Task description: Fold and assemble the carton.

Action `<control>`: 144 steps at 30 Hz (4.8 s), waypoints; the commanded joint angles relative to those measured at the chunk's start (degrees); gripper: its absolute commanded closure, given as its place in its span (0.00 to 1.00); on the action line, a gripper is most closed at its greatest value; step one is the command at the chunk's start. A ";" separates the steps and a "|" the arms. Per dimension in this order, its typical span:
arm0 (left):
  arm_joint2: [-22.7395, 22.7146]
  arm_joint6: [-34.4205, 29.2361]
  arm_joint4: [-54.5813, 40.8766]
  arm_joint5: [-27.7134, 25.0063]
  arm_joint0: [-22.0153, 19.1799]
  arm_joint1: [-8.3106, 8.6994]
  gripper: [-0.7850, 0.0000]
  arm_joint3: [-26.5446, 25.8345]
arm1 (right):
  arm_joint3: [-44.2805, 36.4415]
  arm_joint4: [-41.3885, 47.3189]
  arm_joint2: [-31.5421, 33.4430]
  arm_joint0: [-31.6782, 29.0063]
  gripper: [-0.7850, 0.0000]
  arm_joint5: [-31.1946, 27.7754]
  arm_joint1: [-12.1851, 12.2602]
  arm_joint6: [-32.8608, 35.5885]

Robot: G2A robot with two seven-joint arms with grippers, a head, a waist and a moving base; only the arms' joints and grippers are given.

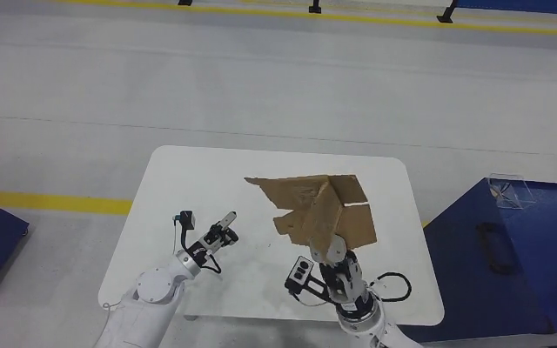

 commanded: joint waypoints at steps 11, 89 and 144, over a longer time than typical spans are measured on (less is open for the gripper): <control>0.00 0.00 0.00 0.00 0.00 0.00 0.00 0.00 | -3.02 -49.53 23.56 -7.61 1.00 -38.54 1.31 -0.71; 2.06 -31.59 -24.81 10.34 4.27 -0.41 1.00 -12.57 | 14.79 -84.98 19.93 -2.48 1.00 -20.15 0.24 1.56; 15.17 -27.71 -56.49 -13.69 -1.33 -12.76 1.00 5.20 | 17.24 -128.85 14.15 -3.45 0.86 -56.82 -5.47 -39.22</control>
